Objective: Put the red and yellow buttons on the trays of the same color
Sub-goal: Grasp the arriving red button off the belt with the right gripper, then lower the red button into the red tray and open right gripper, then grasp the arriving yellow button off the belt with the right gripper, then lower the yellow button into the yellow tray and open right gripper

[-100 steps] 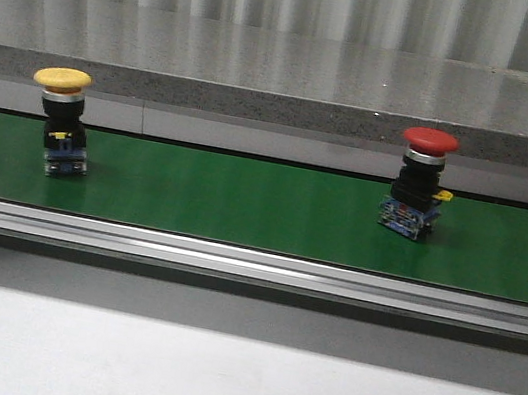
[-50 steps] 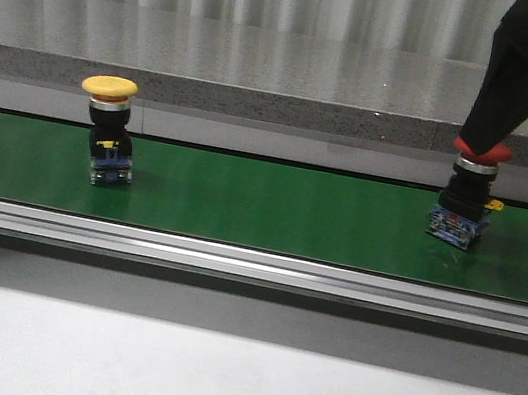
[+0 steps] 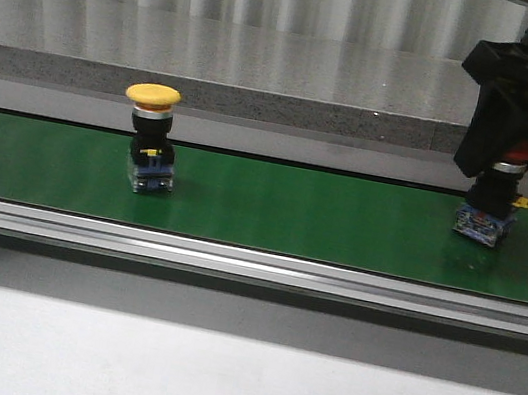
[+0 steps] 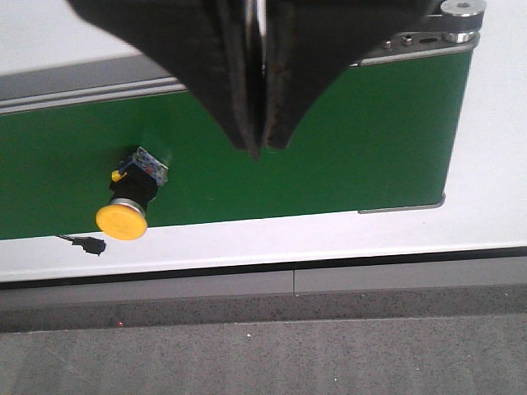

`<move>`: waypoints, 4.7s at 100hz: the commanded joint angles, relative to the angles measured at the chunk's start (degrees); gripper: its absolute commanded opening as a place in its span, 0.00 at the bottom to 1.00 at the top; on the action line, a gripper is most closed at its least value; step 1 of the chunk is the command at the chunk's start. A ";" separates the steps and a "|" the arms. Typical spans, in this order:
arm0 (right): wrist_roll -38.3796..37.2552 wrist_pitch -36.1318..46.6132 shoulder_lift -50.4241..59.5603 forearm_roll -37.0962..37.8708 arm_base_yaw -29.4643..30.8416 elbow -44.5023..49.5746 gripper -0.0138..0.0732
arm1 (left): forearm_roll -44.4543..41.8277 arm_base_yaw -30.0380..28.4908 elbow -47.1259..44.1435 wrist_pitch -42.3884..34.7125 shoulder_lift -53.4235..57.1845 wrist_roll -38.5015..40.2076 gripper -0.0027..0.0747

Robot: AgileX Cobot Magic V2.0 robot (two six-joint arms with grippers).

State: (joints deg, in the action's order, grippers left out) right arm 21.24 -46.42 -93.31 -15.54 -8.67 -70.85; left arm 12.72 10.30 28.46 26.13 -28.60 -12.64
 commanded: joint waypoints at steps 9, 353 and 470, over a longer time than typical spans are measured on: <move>-3.18 4.96 6.00 -1.12 4.12 -1.97 0.29 | 0.93 0.48 1.72 -3.83 -0.12 -0.09 0.01; -6.57 -3.79 23.87 -6.94 16.96 8.75 0.85 | 0.93 0.48 1.72 -3.93 -0.12 -0.09 0.01; -7.87 8.50 15.46 -3.64 14.12 8.98 0.15 | 0.93 0.48 1.72 -3.93 -0.12 -0.09 0.01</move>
State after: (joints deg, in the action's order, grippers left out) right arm 15.67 -40.47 -81.89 -18.40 3.86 -60.88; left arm 12.72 10.30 28.46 26.13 -28.60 -12.64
